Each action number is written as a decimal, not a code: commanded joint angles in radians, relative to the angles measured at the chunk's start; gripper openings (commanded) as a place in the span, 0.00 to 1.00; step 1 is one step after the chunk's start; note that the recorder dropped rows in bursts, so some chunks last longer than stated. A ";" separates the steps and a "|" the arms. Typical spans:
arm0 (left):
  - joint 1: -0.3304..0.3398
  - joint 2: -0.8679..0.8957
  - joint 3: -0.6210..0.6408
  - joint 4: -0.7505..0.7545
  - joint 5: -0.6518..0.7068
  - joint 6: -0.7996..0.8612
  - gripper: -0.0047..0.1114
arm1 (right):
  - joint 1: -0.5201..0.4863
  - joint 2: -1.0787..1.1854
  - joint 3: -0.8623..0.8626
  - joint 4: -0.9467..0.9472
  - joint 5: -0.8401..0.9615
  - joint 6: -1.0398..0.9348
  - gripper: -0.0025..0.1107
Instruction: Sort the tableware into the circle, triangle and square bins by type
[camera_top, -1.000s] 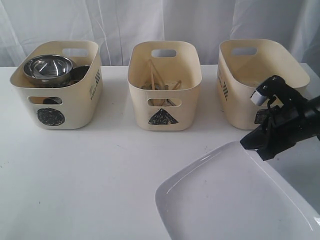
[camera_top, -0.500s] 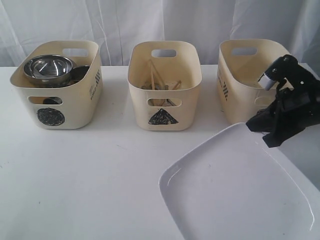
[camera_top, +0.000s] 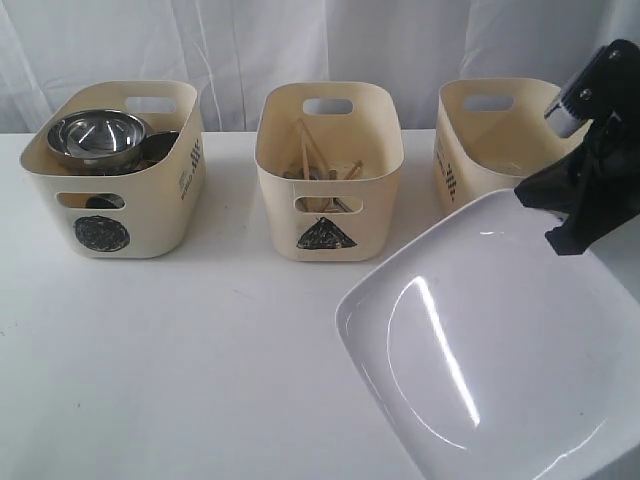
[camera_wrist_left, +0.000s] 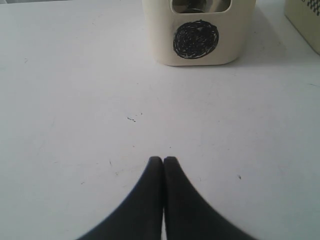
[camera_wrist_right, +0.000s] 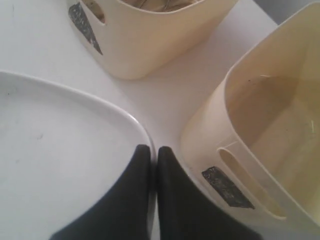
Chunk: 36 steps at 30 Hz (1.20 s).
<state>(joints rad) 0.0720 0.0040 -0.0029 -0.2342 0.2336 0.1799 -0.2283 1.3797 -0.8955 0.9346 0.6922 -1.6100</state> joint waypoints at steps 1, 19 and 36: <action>-0.004 -0.004 0.003 -0.005 0.001 0.000 0.04 | 0.000 -0.011 -0.026 0.012 -0.015 0.027 0.02; -0.004 -0.004 0.003 -0.005 0.001 0.000 0.04 | 0.000 0.050 -0.024 -0.051 0.012 0.109 0.02; -0.004 -0.004 0.003 -0.005 0.001 0.000 0.04 | 0.000 -0.003 -0.092 -0.048 0.027 0.139 0.02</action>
<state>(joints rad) 0.0720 0.0040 -0.0029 -0.2342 0.2336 0.1799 -0.2283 1.3849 -0.9814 0.8907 0.7183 -1.4854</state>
